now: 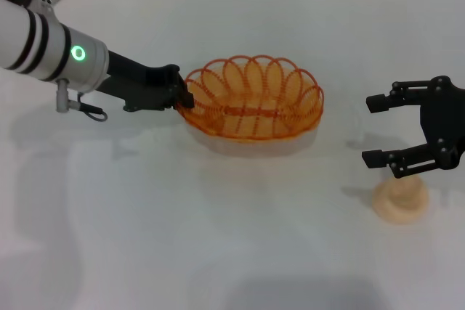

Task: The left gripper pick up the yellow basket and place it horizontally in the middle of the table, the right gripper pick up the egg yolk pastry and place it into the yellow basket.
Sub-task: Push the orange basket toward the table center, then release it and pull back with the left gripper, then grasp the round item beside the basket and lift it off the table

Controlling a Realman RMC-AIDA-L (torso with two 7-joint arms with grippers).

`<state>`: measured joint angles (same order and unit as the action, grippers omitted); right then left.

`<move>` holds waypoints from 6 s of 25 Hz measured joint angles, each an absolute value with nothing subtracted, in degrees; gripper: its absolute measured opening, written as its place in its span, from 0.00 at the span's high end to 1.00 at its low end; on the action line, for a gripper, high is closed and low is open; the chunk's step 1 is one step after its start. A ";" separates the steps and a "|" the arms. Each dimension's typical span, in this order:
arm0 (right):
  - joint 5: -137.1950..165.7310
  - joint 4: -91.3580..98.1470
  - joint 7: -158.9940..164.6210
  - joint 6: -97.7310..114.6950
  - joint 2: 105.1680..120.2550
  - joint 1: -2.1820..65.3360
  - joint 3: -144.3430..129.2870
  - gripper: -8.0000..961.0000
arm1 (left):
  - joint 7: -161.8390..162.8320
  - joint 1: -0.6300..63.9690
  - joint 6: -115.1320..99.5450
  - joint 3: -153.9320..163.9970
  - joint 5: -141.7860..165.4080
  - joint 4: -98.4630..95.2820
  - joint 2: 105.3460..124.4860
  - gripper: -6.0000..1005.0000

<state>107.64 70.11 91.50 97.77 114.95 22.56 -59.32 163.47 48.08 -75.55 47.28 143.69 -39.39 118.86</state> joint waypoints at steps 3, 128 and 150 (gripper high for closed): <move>107.64 70.35 91.09 97.92 114.96 22.50 -59.32 0.20 | 163.48 48.20 -74.85 47.29 143.73 -38.25 118.95 0.91; 132.33 69.68 108.40 86.91 115.22 24.54 -67.68 0.56 | 102.60 31.46 -96.08 47.08 119.55 -56.51 116.37 0.11; 134.06 70.20 109.44 88.88 115.22 25.95 -69.21 0.82 | 102.39 31.46 -95.36 47.02 118.74 -56.60 116.37 0.11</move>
<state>134.06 70.20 109.44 88.88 115.22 25.95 -69.21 102.39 31.46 -95.36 47.02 118.74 -56.60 116.37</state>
